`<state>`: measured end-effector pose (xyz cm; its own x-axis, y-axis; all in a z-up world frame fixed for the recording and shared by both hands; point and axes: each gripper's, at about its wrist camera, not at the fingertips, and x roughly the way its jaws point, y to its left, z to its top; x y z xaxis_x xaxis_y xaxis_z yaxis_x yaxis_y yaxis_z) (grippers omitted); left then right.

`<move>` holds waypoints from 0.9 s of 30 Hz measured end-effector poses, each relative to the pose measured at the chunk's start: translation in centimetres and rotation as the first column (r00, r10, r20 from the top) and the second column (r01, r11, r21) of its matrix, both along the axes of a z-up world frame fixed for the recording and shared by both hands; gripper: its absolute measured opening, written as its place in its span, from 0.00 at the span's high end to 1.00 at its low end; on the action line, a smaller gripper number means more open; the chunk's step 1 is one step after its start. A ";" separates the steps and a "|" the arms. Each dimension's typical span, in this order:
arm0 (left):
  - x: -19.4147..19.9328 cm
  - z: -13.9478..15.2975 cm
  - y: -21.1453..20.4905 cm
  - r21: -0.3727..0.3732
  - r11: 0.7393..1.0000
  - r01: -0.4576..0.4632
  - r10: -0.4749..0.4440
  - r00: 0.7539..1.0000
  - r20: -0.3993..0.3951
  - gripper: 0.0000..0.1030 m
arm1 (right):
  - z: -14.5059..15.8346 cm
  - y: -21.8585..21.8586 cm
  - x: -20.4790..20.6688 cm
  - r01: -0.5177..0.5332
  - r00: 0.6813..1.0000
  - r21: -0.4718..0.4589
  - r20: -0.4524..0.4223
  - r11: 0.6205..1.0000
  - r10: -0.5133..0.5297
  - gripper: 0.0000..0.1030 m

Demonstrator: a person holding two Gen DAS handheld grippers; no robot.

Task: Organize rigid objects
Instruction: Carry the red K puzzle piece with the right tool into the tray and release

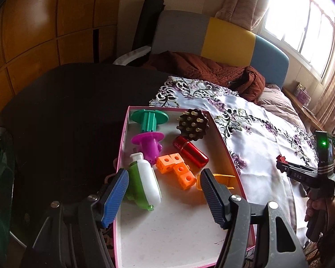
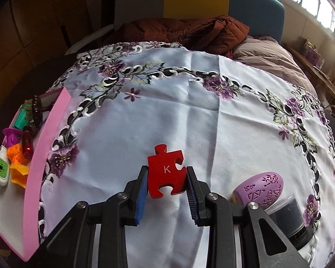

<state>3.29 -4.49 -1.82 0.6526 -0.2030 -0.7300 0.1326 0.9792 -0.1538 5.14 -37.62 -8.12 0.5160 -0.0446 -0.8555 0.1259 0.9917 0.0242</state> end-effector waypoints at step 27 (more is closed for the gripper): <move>0.4 -0.1 3.1 0.008 0.996 -0.089 0.089 0.996 -0.003 0.35 | 3.6 17.9 -4.1 -0.560 0.828 0.178 0.073 0.809 0.556 0.69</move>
